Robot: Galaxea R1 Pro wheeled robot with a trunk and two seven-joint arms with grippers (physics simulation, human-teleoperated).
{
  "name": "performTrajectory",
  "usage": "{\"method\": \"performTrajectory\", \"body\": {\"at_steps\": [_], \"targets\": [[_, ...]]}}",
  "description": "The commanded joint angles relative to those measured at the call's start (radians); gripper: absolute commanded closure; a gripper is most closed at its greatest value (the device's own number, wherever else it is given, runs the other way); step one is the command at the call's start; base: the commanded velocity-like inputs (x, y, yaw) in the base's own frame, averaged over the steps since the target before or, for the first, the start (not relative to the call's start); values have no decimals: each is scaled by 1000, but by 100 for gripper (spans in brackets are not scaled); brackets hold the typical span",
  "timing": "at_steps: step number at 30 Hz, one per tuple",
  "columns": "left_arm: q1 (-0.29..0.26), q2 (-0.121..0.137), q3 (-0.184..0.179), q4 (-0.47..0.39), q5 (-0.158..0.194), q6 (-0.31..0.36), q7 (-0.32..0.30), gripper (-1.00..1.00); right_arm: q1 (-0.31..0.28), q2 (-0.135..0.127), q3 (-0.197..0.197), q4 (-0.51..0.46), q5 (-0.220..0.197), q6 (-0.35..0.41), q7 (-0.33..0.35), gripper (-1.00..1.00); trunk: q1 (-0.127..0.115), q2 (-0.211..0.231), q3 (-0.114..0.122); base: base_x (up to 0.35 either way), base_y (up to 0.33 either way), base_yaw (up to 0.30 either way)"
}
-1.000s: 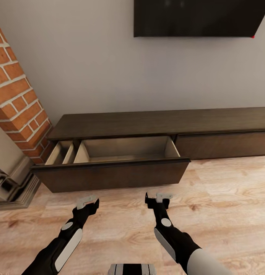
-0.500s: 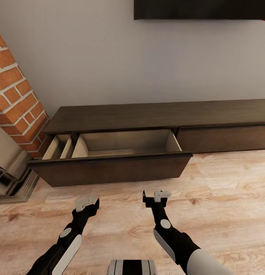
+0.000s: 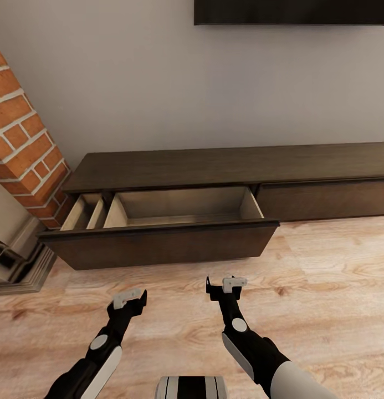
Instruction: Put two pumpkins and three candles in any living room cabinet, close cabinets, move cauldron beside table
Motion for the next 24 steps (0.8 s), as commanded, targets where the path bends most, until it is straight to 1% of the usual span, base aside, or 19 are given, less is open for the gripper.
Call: {"method": "performTrajectory", "body": {"at_steps": [1,2,4,6,10,17,24], "targets": [[-1,0,-6,-1,-17,-4,9,-100,-2,-1,7,0,-11,-7,-6,-100,0,0,-1,8,0,0],[-1,-1,-8,-1,-43,-5,10,-100,-1,-1,7,1,-10,-7,-6,-100,0,0,-1,111,0,0],[-1,-2,-8,-1,-58,-5,10,-100,-2,-1,6,3,-10,-7,-6,-100,0,0,-1,204,25,0],[-1,-3,-9,0,-66,-5,11,-100,-2,-1,6,4,-11,-8,-6,-100,0,0,-1,171,27,0],[0,-4,-9,0,-69,-4,11,-100,-2,-1,6,6,-12,-7,-6,-100,0,0,-1,78,7,0],[0,-2,-7,0,-69,-3,9,-100,-2,-1,4,6,-12,-7,-6,-100,0,0,-1,161,1,0],[-1,-2,-7,0,-69,-3,6,-100,-2,-1,4,5,-12,-7,-6,-100,0,0,-1,210,0,0]]}}
